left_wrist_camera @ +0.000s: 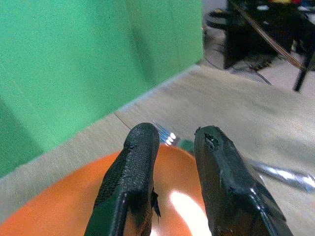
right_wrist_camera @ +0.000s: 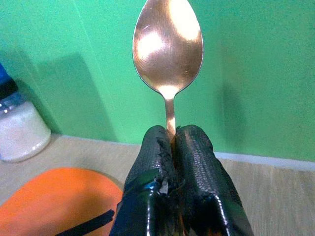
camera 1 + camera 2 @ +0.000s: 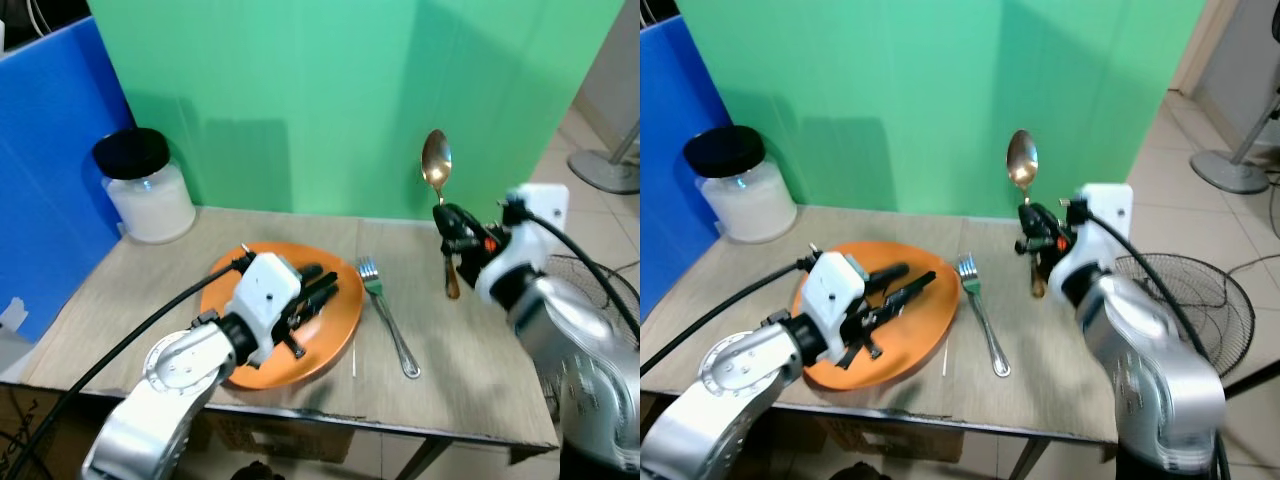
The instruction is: Setting the table
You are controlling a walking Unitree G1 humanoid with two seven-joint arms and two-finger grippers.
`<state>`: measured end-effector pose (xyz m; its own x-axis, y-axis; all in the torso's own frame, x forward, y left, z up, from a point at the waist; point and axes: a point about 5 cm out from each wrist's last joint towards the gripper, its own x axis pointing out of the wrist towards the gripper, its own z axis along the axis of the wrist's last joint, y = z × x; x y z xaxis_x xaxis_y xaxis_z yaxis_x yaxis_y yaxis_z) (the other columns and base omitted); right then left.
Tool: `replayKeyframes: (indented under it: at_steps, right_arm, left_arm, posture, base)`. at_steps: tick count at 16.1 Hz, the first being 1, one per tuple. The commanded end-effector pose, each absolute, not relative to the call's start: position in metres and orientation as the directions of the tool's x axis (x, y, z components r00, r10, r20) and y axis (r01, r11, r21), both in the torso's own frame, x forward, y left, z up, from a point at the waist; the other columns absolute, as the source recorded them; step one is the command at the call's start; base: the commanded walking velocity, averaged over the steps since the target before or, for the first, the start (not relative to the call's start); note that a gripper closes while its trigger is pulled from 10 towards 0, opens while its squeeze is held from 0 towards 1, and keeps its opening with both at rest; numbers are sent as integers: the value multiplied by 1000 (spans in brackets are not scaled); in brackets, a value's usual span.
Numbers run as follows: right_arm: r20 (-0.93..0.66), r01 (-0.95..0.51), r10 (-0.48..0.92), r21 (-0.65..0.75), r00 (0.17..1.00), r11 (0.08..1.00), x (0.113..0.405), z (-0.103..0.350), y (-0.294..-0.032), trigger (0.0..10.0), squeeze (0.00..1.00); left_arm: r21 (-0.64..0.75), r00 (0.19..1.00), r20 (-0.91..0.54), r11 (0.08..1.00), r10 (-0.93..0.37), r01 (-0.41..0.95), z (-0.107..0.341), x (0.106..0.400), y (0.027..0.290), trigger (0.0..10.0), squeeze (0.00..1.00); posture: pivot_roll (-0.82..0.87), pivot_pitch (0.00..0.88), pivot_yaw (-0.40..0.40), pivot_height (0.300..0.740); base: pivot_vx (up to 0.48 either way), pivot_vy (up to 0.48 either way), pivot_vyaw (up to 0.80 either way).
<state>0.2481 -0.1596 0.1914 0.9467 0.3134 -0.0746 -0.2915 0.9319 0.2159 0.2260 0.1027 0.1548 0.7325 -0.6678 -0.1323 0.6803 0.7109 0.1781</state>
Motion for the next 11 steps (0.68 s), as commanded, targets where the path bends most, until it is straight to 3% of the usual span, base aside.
replayKeyframes:
  at_steps: [1,2,5,8,11]
  right_arm:
    - [-4,-306,314,212,949,928,242,201,-158,3569,0]
    - [-7,-262,267,171,964,950,234,197,-157,10000,0]
    - [-32,-147,152,126,988,981,230,186,-158,10000,0]
    - [-41,-38,43,118,998,992,231,184,-163,10000,0]
    - [-29,-20,21,60,999,998,235,185,-164,10000,0]
  left_arm:
    - [194,773,-112,749,-625,634,159,229,106,10000,0]
    - [195,807,-93,784,-583,589,160,230,106,10000,0]
    - [194,848,-75,826,-525,529,161,230,110,10000,0]
    - [223,918,-89,891,-386,396,158,239,125,10000,0]
    - [202,943,-48,921,-329,332,165,242,133,10000,0]
  posture:
    - [71,0,35,740]
    - [75,0,40,740]
    - [103,0,21,740]
    - [110,0,21,740]
    - [128,0,11,740]
  base:
    - [0,0,0]
    - [0,0,0]
    - [0,0,-588]
    - [0,0,-800]
    - [0,0,-800]
